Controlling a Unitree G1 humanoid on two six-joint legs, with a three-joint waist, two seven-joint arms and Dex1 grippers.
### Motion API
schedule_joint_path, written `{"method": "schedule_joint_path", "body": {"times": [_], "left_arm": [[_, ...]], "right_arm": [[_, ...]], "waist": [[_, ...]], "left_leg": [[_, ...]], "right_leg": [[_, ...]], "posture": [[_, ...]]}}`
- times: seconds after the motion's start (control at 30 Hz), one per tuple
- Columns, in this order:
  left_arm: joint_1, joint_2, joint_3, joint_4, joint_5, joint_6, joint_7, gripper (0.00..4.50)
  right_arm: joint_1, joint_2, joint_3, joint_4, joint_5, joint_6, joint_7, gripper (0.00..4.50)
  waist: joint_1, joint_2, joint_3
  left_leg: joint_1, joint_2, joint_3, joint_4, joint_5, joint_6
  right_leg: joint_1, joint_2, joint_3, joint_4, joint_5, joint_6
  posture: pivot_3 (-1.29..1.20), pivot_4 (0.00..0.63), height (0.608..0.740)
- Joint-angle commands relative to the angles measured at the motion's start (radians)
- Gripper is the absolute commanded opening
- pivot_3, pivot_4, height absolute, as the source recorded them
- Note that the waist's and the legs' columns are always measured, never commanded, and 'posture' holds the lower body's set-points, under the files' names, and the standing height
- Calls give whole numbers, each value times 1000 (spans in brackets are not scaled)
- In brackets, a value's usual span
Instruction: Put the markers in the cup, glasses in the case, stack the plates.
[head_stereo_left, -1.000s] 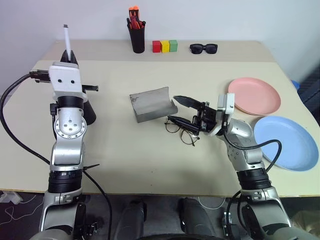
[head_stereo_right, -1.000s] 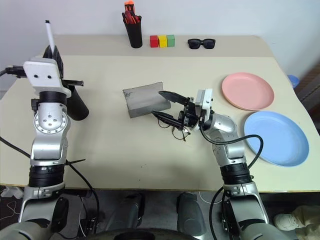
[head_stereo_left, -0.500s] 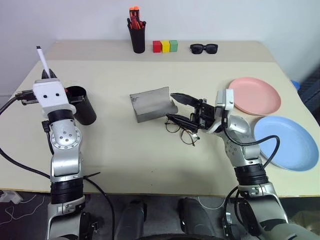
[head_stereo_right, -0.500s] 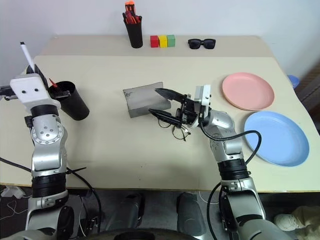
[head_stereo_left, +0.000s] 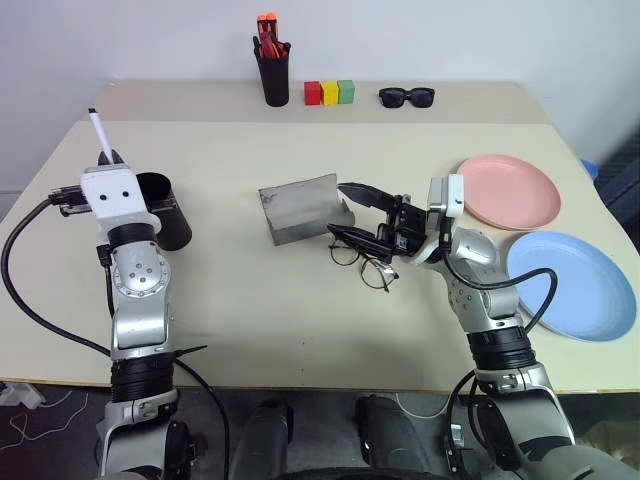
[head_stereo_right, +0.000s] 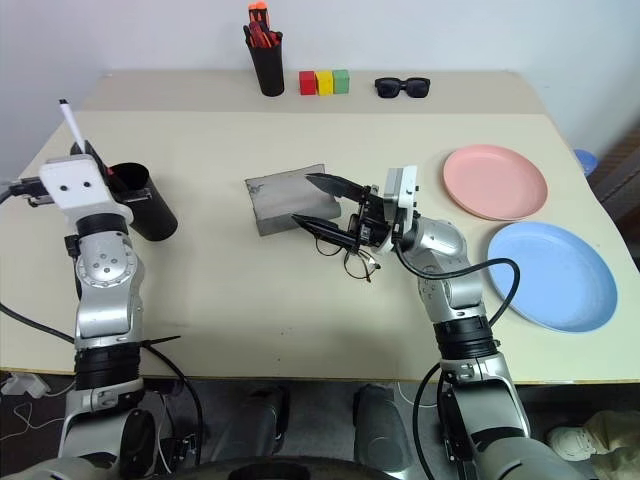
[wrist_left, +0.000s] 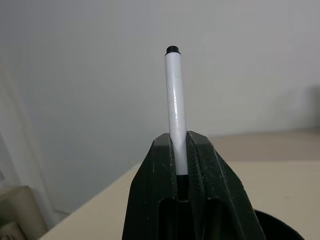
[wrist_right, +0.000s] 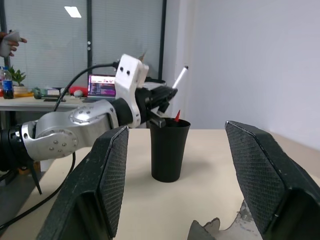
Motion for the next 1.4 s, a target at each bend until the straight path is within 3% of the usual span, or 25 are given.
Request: {"method": "schedule_joint_path", "body": {"times": [0.03, 0.13, 0.33, 0.5, 0.57, 0.73, 0.93, 1.13, 1.4], "left_arm": [[-22, 1, -5, -8, -1, -22, -10, 71], [-16, 2, -14, -2, 1, -25, -23, 1220], [-6, -11, -18, -18, -19, -21, -52, 4196], [-47, -29, -29, -61, -56, 52, -86, 4196], [-93, 2, -79, -107, -102, 178, -205, 4196], [-178, 133, -202, -205, -260, 472, -546, 4196], [-225, 360, -345, -217, -382, 651, -941, 4196], [-336, 482, -483, -15, -308, 575, -1170, 4196], [-445, 433, -584, 265, -197, 355, -1299, 4196]], "right_arm": [[-3, -4, -13, -40, 4, -7, -3, 3142], [0, -7, -18, -29, 3, -15, 2, 3142], [14, -12, -26, -20, -2, -28, 6, 3142], [30, -27, -23, -25, -30, -15, -29, 3142], [47, -44, -21, -39, -48, 7, -57, 3142], [127, -101, -35, -117, -114, 15, -146, 3142], [260, -226, -60, -277, -125, 152, -219, 3142], [373, -329, -170, -416, -53, 252, -236, 3142], [451, -377, -256, -508, -14, 301, -273, 3142]], "waist": [[0, 0, 0], [0, 0, 0], [0, 0, 0], [0, 0, 0], [7, 0, 0], [-1, 0, 0], [-24, 1, 0], [-19, 0, 1], [-20, 0, 1]], "left_leg": [[0, 0, 0, 0, 0, 0], [0, 0, 0, 0, 0, 0], [0, 0, 0, 0, 0, 0], [0, 0, 0, 0, 0, 0], [0, 0, 0, 0, 0, 0], [-1, 0, 0, 0, 0, 0], [0, 0, 0, -2, 0, 0], [0, 0, 0, -1, 0, 0], [-1, 0, 0, -1, 0, 1]], "right_leg": [[0, 0, 0, 0, 0, 0], [0, 0, 0, 0, 0, 0], [0, 0, 0, 0, 0, 0], [0, 0, 0, 0, 0, 0], [0, 0, 0, 0, 0, 0], [0, 0, 0, -1, 0, 0], [-1, 0, 0, 1, 0, 0], [0, 0, 0, 0, -1, 0], [0, 0, 0, -1, -1, 0]], "posture": [[0, 150, 740], [0, 150, 740], [0, 150, 740], [0, 150, 740], [0, 150, 740], [0, 150, 740], [0, 150, 740], [0, 150, 740], [0, 150, 740]]}}
